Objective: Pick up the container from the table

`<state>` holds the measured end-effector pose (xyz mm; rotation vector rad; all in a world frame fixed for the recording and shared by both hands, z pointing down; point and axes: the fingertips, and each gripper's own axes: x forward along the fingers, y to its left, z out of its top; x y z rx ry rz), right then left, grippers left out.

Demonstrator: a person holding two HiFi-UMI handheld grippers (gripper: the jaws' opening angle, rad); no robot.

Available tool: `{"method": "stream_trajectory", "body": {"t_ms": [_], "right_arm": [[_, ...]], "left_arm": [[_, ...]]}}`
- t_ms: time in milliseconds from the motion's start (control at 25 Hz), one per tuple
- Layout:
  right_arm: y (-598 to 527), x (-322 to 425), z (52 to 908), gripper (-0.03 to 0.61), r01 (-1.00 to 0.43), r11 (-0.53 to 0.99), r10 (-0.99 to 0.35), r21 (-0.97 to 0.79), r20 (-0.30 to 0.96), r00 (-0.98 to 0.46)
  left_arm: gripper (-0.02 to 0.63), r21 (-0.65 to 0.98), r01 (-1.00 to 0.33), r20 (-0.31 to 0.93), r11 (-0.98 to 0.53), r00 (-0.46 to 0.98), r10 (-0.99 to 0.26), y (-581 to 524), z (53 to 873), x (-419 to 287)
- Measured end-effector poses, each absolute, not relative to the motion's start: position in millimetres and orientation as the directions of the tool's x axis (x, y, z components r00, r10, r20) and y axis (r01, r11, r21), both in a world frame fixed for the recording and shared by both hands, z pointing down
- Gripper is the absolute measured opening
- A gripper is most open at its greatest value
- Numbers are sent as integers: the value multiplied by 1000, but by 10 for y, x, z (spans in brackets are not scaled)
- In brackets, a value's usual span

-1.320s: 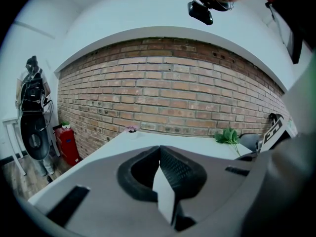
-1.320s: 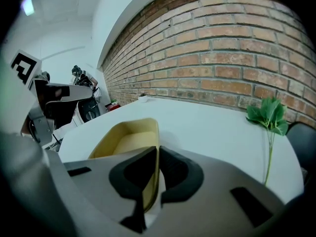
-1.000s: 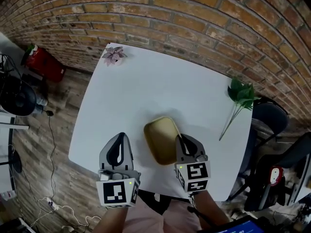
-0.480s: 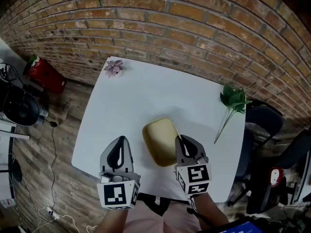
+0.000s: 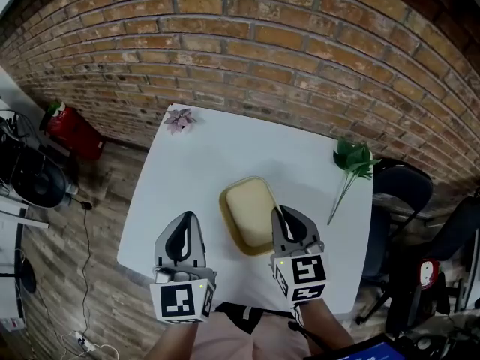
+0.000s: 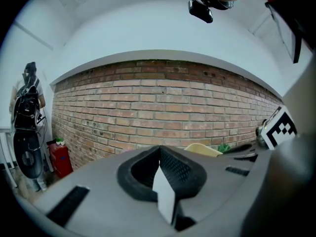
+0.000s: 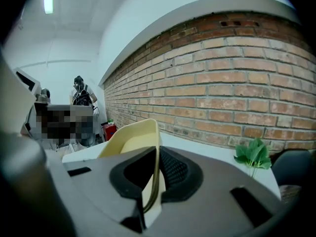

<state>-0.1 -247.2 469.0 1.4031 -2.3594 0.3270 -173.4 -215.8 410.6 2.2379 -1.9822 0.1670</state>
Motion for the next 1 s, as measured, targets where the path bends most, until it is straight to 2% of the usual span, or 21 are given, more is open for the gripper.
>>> {"method": "stream_trajectory", "body": {"t_ms": [1000], "right_arm": [[-2370, 149, 3685, 21, -905, 422, -887, 54, 231, -399]], "left_arm": [[9, 28, -986, 27, -165, 165, -986, -2061, 3362, -1529]]}}
